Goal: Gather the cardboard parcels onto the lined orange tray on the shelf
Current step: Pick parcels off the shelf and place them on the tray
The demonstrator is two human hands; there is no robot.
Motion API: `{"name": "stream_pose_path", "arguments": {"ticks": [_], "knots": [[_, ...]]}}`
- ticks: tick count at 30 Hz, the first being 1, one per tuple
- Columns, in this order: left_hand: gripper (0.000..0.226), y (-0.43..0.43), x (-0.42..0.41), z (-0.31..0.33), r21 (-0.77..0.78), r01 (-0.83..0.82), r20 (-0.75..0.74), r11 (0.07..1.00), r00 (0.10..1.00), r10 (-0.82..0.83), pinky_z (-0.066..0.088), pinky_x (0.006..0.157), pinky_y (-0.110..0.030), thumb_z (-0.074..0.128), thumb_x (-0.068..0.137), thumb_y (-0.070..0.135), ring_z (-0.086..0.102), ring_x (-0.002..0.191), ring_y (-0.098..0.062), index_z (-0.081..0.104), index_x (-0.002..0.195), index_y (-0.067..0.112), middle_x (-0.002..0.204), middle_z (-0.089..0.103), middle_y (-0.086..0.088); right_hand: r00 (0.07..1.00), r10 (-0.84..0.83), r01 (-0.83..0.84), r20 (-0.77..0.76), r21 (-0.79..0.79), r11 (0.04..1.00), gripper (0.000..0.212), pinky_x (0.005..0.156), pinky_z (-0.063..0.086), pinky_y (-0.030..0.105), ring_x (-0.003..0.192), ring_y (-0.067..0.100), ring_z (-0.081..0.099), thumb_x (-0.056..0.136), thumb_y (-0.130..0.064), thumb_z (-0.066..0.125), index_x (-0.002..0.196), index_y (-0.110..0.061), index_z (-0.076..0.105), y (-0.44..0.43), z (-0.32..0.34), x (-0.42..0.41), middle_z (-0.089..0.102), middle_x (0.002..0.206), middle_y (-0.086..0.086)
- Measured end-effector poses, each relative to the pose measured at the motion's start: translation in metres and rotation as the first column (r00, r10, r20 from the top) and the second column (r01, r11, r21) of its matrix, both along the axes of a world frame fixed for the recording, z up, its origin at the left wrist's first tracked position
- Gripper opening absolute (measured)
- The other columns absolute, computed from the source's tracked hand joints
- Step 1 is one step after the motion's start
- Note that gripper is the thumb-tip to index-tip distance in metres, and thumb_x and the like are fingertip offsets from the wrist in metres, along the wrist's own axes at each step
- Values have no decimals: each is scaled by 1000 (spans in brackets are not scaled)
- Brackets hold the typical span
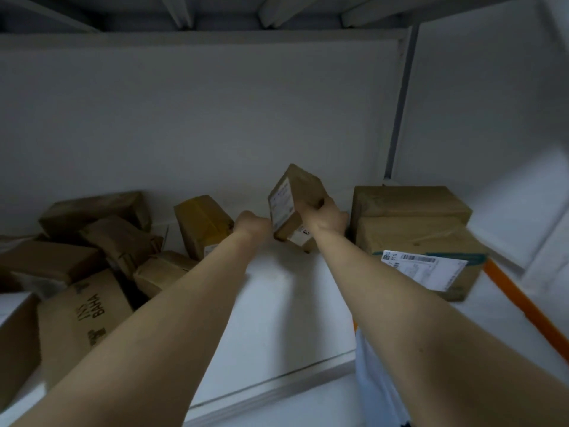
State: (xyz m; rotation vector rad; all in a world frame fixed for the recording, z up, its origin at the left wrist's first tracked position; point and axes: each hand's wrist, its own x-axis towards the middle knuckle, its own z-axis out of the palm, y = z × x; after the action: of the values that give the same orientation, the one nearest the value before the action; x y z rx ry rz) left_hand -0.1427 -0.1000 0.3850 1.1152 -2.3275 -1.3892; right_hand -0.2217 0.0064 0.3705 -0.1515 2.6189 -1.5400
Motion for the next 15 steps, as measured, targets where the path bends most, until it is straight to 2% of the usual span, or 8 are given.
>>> {"name": "stream_pose_path", "arguments": {"ticks": [2, 5, 6, 8, 9, 10, 12, 15], "knots": [[16, 10, 12, 3, 21, -37, -33, 999, 999, 37, 35, 69, -32, 45, 96, 11, 44, 67, -23, 46, 82, 4, 73, 43, -9, 997, -4, 20, 81, -206, 978, 66, 90, 49, 35, 111, 33, 55, 77, -62, 52, 132, -26, 51, 9, 12, 16, 53, 130, 12], [30, 22, 27, 8, 146, -85, -171, 986, 979, 110, 33, 74, -30, 37, 100, 19, 57, 90, -32, 51, 113, -4, 91, 47, -13, 976, 27, 69, 216, -424, 903, 61, 82, 58, 44, 87, 30, 67, 68, -63, 49, 108, -20, 63, 26, 26, 37, 68, 106, 10], [28, 28, 34, 11, 202, -89, -212, 975, 968, 132, 34, 73, -28, 35, 101, 20, 57, 85, -31, 53, 109, 0, 88, 46, -12, 963, 68, 72, 260, -492, 868, 53, 79, 59, 44, 82, 28, 68, 72, -61, 50, 100, -18, 65, 34, 30, 44, 71, 97, 9], [26, 42, 47, 16, 319, -128, -259, 939, 942, 216, 36, 58, -24, 35, 99, 22, 44, 60, -17, 47, 79, 11, 75, 41, -5, 925, 174, 77, 338, -614, 786, 40, 71, 59, 39, 78, 25, 69, 83, -52, 51, 92, -17, 66, 52, 39, 58, 72, 88, 7], [29, 47, 53, 18, 369, -142, -259, 918, 933, 248, 33, 53, -23, 34, 99, 24, 37, 56, -15, 40, 72, 15, 71, 38, -3, 904, 215, 79, 368, -640, 764, 39, 68, 56, 37, 79, 24, 68, 85, -51, 49, 94, -17, 67, 60, 41, 63, 72, 88, 7], [31, 55, 61, 19, 412, -148, -251, 899, 930, 268, 30, 53, -24, 33, 100, 27, 35, 56, -15, 39, 72, 16, 70, 37, -4, 889, 243, 76, 389, -649, 757, 39, 70, 52, 38, 82, 24, 66, 86, -50, 47, 97, -18, 67, 69, 43, 69, 72, 88, 7], [30, 70, 77, 20, 461, -165, -208, 872, 935, 287, 34, 58, -26, 31, 101, 35, 37, 61, -18, 48, 94, 11, 74, 39, -7, 855, 298, 69, 424, -664, 745, 44, 79, 48, 44, 89, 26, 64, 86, -51, 43, 104, -17, 66, 87, 44, 81, 71, 92, 9], [47, 86, 99, 19, 466, -202, -225, 861, 915, 336, 44, 78, -37, 41, 95, 43, 49, 81, -25, 47, 129, 10, 94, 49, -11, 779, 373, 86, 504, -675, 733, 49, 89, 45, 52, 94, 32, 60, 87, -52, 43, 107, -13, 65, 114, 45, 99, 67, 98, 15]]}}
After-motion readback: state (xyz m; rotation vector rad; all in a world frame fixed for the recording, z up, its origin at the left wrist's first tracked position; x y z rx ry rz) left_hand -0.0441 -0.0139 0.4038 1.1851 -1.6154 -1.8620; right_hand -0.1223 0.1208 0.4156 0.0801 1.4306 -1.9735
